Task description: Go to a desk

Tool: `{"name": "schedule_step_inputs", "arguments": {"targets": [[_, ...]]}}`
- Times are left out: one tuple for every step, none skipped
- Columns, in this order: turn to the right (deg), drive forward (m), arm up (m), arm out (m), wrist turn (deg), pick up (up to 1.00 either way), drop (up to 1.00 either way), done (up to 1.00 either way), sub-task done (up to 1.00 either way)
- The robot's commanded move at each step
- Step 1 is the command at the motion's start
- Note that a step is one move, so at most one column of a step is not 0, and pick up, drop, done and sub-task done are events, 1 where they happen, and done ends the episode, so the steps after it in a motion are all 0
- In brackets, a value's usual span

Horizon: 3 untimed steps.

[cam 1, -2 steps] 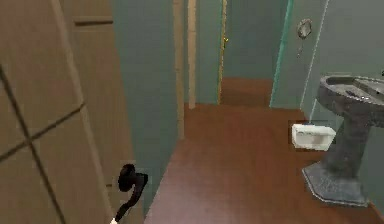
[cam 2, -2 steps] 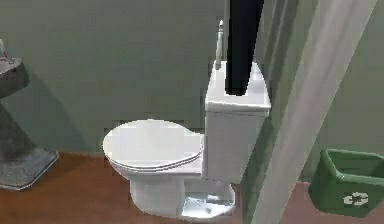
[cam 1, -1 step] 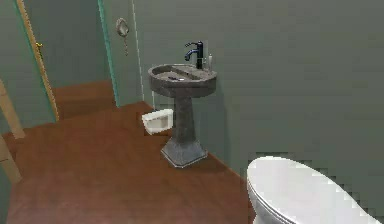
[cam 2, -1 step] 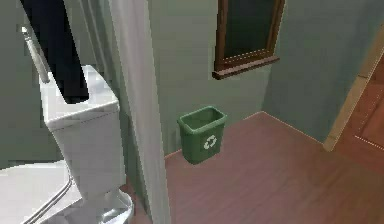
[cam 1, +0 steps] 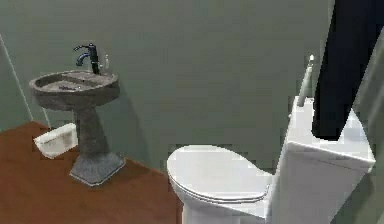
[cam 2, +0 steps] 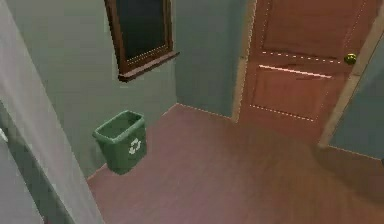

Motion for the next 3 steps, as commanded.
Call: {"name": "schedule_step_inputs", "arguments": {"targets": [[0.0,0.3,0.0,0.0,0.0,0.0,0.0,0.0,0.0],[-45.0,0.0,0.0,0.0,0.0,0.0,0.0,0.0,0.0],[-12.0,0.0,0.0,0.0,0.0,0.0,0.0,0.0,0.0]]}}
